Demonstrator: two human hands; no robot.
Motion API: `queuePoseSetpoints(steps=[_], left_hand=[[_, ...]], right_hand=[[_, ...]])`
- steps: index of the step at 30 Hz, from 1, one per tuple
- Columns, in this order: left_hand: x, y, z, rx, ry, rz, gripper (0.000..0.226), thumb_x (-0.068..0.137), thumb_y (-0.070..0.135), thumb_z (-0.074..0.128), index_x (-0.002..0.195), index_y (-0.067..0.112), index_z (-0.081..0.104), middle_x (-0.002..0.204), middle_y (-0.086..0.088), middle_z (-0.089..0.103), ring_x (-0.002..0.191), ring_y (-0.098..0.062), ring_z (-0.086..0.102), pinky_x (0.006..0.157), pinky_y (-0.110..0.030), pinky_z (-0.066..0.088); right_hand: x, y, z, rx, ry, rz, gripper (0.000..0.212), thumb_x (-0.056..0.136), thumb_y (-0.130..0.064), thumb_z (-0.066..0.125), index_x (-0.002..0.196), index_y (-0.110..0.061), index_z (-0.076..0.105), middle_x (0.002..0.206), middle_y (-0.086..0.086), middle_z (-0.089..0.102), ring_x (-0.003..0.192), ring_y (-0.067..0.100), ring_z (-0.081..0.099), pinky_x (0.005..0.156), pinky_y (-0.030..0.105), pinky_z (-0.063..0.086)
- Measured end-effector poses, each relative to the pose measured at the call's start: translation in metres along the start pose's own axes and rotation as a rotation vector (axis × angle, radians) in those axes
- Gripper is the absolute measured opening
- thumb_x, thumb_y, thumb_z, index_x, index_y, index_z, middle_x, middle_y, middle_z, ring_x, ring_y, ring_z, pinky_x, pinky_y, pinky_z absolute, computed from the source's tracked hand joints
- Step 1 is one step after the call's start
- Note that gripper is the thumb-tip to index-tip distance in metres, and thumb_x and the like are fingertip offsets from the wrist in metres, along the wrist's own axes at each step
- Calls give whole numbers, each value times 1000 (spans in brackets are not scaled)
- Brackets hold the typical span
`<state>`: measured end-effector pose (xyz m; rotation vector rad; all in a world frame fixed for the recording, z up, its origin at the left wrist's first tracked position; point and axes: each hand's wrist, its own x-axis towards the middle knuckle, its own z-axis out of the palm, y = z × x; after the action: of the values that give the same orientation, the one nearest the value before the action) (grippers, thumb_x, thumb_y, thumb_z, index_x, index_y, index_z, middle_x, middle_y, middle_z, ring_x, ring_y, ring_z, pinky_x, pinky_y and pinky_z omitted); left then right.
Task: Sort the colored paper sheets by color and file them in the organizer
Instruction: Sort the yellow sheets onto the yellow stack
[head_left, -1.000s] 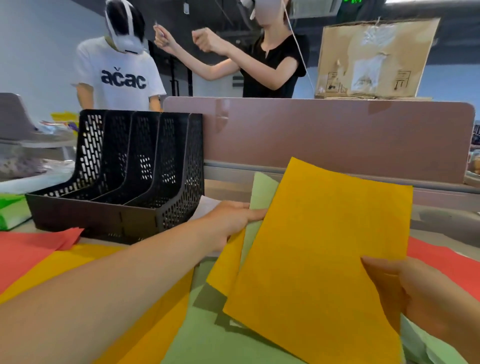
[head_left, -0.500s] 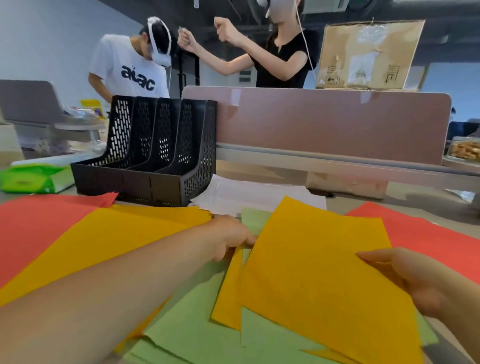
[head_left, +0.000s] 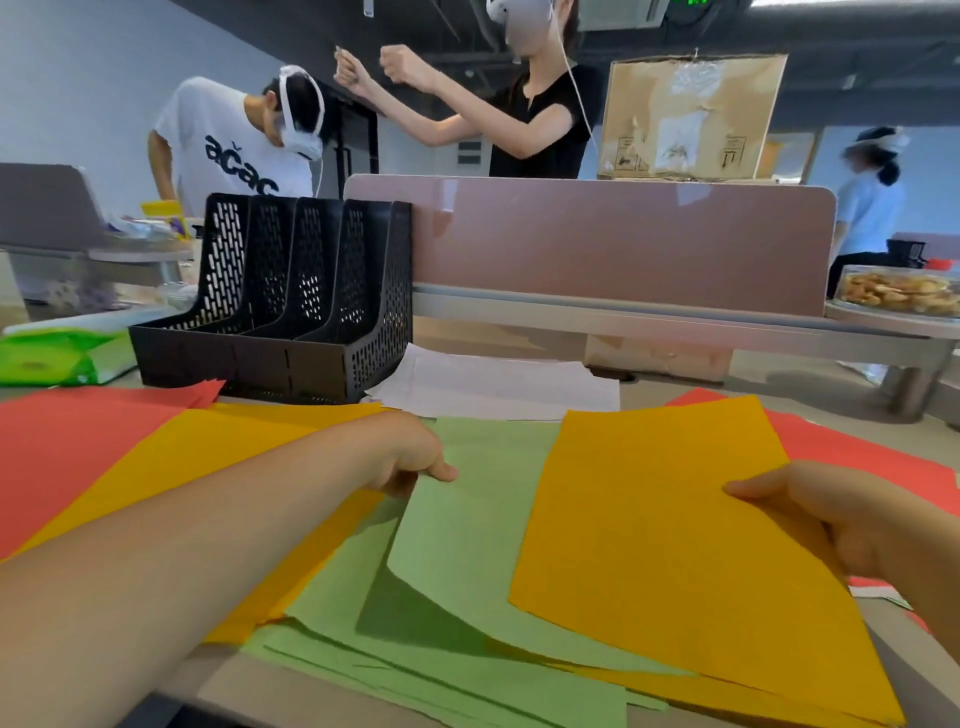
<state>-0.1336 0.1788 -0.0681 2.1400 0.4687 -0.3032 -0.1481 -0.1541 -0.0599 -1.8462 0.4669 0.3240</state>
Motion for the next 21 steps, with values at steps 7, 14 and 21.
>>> queuePoseSetpoints(steps=[7,14,21], left_hand=[[-30,5,16,609,155,117,28,90,27,64,100,3,54,88,-10,53,76,-24,53,60,-28,42],[-65,-6,55,974,-63,384,75,94,61,33,153,27,2,161,-7,7,146,-28,16,116,-42,21],[-77,-1,68,1110,-63,307,62,99,50,32,150,15,23,154,-7,30,138,-27,33,111,-39,28]], right_hand=[[-8,22,-12,-28,11,74,30,84,-12,65,108,4,58,91,26,67,75,39,63,63,44,54],[-27,25,-30,-7,141,-14,34,81,-15,70,108,3,57,90,25,65,77,38,62,66,44,51],[-88,-13,-65,-17,410,-345,31,86,-19,66,110,-1,56,75,15,58,60,25,55,52,35,46]])
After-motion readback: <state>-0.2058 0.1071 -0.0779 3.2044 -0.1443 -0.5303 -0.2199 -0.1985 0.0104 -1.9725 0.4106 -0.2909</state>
